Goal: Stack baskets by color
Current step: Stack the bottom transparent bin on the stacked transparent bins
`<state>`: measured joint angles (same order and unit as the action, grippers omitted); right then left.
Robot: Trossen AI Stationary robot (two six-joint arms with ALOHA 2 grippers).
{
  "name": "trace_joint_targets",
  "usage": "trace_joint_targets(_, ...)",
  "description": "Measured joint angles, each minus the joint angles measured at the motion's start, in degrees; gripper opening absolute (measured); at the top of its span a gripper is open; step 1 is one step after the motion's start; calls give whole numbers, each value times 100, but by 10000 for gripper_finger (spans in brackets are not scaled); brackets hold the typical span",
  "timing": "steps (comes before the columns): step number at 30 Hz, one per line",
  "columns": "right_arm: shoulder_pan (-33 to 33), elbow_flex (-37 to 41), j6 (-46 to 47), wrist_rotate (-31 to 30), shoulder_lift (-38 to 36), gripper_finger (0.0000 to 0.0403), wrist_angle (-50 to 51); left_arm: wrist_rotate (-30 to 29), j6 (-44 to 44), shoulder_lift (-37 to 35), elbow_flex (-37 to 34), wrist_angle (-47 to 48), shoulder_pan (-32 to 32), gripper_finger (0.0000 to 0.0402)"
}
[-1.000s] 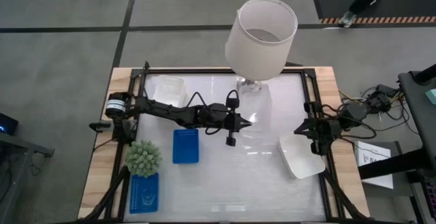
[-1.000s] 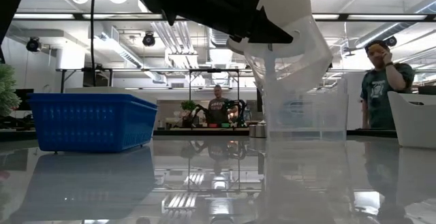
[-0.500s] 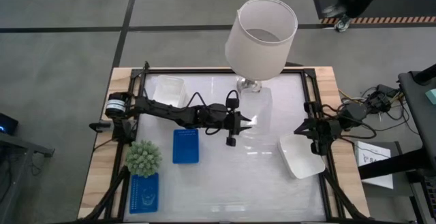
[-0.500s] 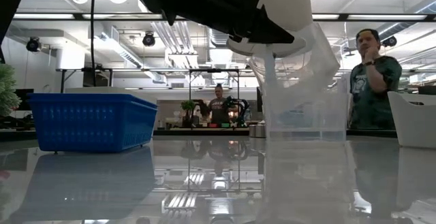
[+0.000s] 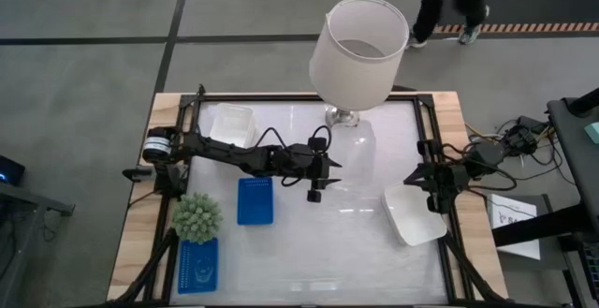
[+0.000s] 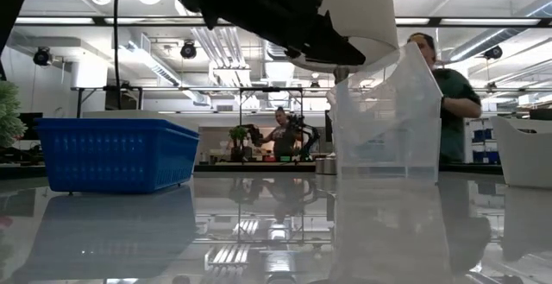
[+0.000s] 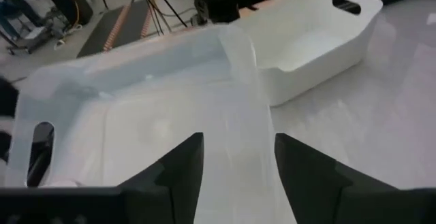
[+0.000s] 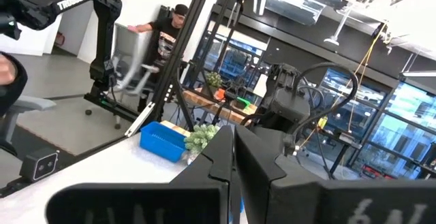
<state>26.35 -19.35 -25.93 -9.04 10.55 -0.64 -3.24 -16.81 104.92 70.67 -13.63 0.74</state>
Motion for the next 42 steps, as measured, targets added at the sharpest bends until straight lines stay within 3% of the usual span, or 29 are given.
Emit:
trace_joint_targets(5, 0, 0, 182, -166, 3, 9, -9, -1, -35, -350, 0, 671, 52, 166)
trace_joint_targets(9, -5, 0, 726, -1335, 83, 9, 25, 0, -51, -629, -45, 1218, 96, 166)
trace_joint_targets(11, -4, 0, 726, -1517, 194, 9, 10, -1, -52, -670, -103, 1206, 104, 166)
trace_joint_targets(24, 0, -445, 682, -1484, 1199, 9, -24, 24, 1, -563, -1218, -1816, 108, 166)
trace_joint_targets(28, 0, -569, 685, -1484, 1395, 9, -10, 315, 171, -354, -1259, -2195, 106, 166)
trace_joint_targets(36, 0, -654, 693, -1483, 1550, 9, 42, 246, 292, 318, -988, -2523, 97, 165)
trace_joint_targets(42, 0, -654, 691, -1484, 1545, 9, 42, 91, 280, 468, -914, -2467, 75, 125)
